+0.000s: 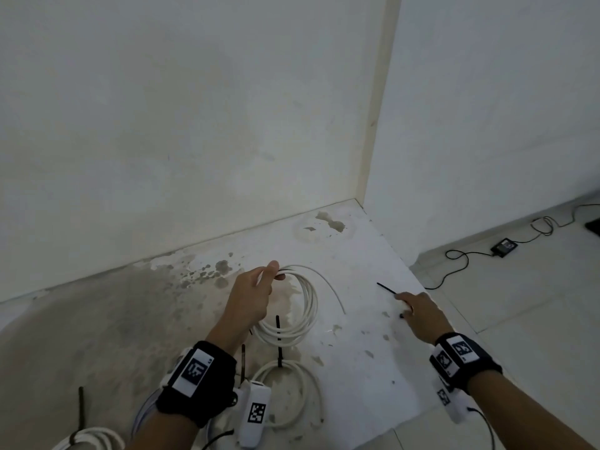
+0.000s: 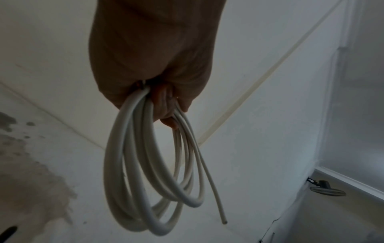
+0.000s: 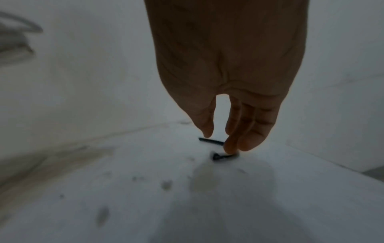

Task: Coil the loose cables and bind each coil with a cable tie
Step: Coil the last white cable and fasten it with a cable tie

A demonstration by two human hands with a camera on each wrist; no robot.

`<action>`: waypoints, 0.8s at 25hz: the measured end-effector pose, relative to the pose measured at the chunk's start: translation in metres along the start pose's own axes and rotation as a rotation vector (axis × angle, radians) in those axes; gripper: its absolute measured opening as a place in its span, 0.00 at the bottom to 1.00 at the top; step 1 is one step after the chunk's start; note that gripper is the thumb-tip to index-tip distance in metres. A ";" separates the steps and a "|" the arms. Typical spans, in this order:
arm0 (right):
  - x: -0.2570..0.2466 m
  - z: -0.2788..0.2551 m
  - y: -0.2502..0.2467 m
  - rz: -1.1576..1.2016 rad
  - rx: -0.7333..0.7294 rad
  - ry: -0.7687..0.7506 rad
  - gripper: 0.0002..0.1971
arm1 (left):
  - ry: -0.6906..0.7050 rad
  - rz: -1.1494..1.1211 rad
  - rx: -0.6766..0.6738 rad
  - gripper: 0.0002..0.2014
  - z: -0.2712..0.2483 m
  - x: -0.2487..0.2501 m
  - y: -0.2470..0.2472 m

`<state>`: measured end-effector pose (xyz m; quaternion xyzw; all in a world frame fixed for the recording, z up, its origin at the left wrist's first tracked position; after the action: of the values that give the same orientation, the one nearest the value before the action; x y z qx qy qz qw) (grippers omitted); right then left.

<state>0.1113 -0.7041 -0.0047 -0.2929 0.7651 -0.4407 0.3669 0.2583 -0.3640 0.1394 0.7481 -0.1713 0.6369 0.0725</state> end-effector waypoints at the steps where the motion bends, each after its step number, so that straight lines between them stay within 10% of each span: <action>1: 0.018 0.008 0.013 -0.101 -0.029 0.028 0.20 | -0.002 0.001 0.004 0.21 0.001 -0.001 0.000; 8: 0.023 0.014 0.023 -0.248 0.154 -0.015 0.08 | 0.042 -0.031 0.061 0.20 0.012 0.008 -0.007; 14: -0.079 -0.024 -0.099 0.585 0.488 -0.255 0.06 | 0.259 0.102 0.131 0.18 0.019 0.045 -0.010; 20: -0.227 -0.063 -0.171 0.987 0.311 -0.492 0.05 | 0.402 0.062 0.074 0.16 0.000 0.080 0.026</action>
<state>0.2083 -0.5756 0.2379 0.0626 0.6292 -0.2435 0.7354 0.2599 -0.4015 0.2151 0.6023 -0.1531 0.7813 0.0581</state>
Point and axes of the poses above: each hand's wrist, its own z-axis towards the middle knuckle, its own y-axis out of the palm, x = y × z, the point moved 9 cm from there along z, towards the middle knuckle, and after that the axes turned 8 degrees about -z, right-handed, at the moved point
